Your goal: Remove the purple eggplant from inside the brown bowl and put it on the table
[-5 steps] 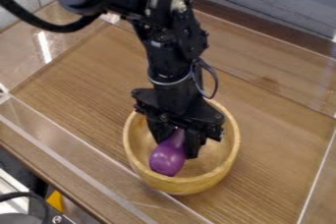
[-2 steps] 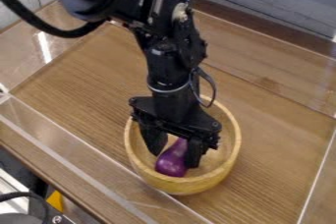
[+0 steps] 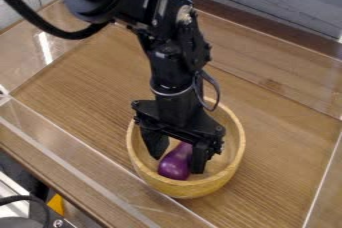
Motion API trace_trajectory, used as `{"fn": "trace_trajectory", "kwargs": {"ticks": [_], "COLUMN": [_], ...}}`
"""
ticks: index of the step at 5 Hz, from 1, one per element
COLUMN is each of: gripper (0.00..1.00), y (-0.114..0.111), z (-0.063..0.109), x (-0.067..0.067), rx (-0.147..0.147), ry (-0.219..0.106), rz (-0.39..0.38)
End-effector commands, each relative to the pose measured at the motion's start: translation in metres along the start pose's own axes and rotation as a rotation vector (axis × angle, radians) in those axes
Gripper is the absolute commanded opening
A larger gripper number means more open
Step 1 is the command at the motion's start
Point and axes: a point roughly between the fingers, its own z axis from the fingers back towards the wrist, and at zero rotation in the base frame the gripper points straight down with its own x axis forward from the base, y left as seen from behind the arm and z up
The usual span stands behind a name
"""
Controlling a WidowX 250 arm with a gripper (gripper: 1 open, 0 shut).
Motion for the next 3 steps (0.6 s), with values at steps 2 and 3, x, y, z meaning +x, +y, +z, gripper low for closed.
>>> {"fn": "trace_trajectory", "kwargs": {"ticks": [2, 3], "gripper": [1.00, 1.00], "y": [0.0014, 0.0028], "z": [0.0049, 0.0044], "x": [0.0062, 0.0069], "rx": [-0.009, -0.011], "ry": [-0.021, -0.020], "rz": [0.012, 0.018]}}
